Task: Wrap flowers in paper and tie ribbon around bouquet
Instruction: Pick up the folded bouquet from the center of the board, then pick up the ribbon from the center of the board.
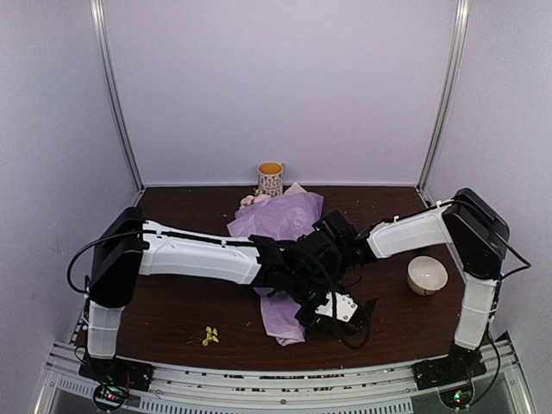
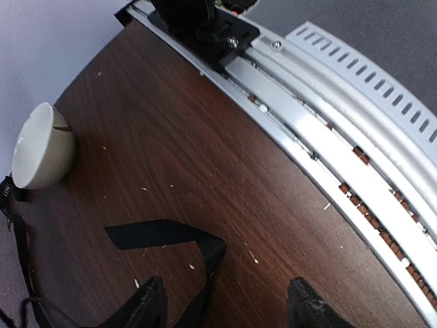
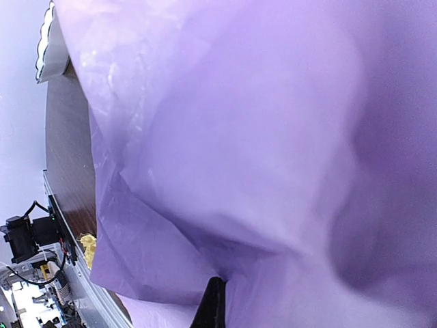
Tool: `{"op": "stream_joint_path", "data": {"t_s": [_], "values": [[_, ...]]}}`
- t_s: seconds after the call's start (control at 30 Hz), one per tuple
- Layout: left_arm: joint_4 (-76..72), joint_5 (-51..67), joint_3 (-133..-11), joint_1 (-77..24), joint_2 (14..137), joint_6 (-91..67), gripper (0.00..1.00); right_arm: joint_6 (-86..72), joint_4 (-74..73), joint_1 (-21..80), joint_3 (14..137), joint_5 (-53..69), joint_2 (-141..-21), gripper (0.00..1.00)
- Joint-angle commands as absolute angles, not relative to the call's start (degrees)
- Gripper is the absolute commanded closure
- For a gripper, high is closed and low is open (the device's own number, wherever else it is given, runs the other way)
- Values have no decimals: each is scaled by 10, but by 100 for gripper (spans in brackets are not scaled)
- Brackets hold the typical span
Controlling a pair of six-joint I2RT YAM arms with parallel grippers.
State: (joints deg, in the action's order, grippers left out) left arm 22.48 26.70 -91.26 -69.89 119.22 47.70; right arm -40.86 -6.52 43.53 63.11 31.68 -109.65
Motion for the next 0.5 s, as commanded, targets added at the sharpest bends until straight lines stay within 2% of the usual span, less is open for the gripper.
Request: {"op": "stream_joint_path", "data": {"t_s": [0.0, 0.13, 0.27, 0.33, 0.37, 0.4, 0.43, 0.47], "values": [[261, 228, -958, -697, 1236, 499, 32, -382, -89, 430, 655, 305, -1108, 100], [245, 127, -996, -720, 1293, 487, 31, -372, -102, 430, 662, 301, -1108, 100], [229, 107, -1007, -723, 1320, 472, 34, -363, -117, 430, 667, 294, -1106, 100], [233, 116, -1004, -723, 1318, 463, 47, -361, -122, 430, 666, 293, -1101, 100], [242, 122, -1005, -723, 1316, 461, 59, -361, -123, 430, 666, 293, -1100, 100], [264, 130, -1008, -724, 1311, 461, 85, -361, -126, 430, 666, 293, -1097, 100], [279, 136, -1011, -724, 1306, 461, 98, -360, -131, 430, 669, 294, -1095, 100], [299, 140, -1008, -725, 1294, 451, 100, -360, -135, 429, 670, 295, -1092, 100]]}}
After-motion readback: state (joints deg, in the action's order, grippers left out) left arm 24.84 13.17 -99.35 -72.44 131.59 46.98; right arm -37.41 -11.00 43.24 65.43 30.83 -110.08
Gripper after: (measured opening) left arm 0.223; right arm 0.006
